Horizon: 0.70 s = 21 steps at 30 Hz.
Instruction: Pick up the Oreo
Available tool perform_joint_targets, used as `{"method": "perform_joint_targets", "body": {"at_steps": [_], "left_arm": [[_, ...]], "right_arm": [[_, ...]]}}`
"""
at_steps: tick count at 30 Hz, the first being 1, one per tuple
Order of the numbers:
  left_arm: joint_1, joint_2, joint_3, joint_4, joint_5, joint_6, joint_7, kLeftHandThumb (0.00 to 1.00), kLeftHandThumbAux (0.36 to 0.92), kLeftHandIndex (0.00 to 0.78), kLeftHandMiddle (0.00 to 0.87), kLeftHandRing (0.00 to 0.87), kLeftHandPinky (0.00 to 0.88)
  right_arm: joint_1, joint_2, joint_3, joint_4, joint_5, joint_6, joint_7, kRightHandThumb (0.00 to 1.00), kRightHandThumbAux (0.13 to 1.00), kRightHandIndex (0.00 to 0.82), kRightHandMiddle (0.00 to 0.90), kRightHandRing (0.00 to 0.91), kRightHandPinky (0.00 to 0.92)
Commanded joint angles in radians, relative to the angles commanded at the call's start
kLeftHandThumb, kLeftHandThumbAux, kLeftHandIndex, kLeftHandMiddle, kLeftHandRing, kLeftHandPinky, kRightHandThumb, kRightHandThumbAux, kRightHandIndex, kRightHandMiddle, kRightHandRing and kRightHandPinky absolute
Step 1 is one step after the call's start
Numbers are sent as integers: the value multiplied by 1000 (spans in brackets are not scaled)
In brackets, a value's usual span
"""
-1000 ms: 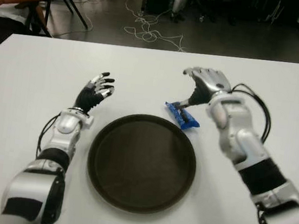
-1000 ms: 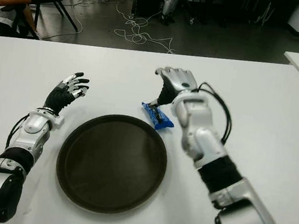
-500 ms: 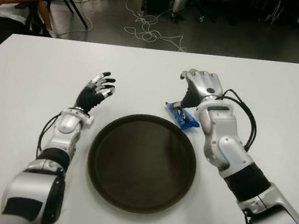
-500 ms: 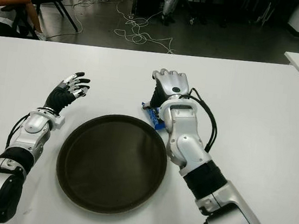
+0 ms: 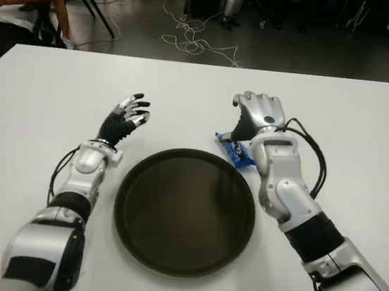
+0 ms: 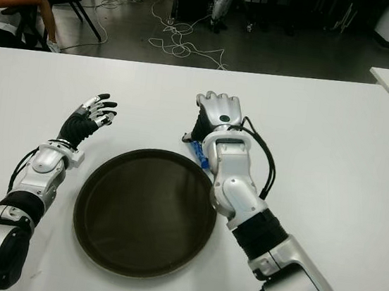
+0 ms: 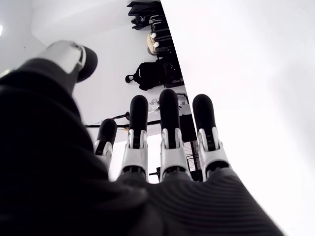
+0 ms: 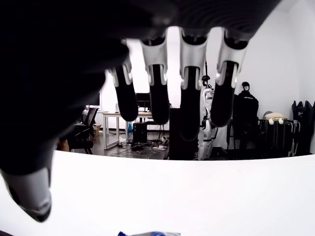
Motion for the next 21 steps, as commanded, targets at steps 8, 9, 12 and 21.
{"method": "perform_joint_targets", "body": {"at_steps": [8, 9, 12, 21], "left_arm": [[0, 0, -2, 1, 3, -11, 5, 71, 612, 112, 201, 199, 216], [1, 0, -4, 1, 6, -14, 6, 71, 610, 110, 200, 198, 214], [2, 1, -7, 1, 10, -16, 11, 71, 614, 107, 200, 196, 212], [1, -1, -7, 3, 8, -15, 12, 70, 607, 105, 199, 198, 215]], "right_arm": [[-15, 14, 10, 61, 10, -12, -17, 0, 632, 321, 325, 389, 461], [-20, 22, 15, 92, 16, -21, -30, 0, 633, 320, 326, 388, 456], [-31, 34, 20, 144, 26, -36, -48, 0, 649, 322, 326, 386, 446], [-64, 58, 18, 320, 62, -91, -118, 0, 668, 327, 325, 382, 437]]}}
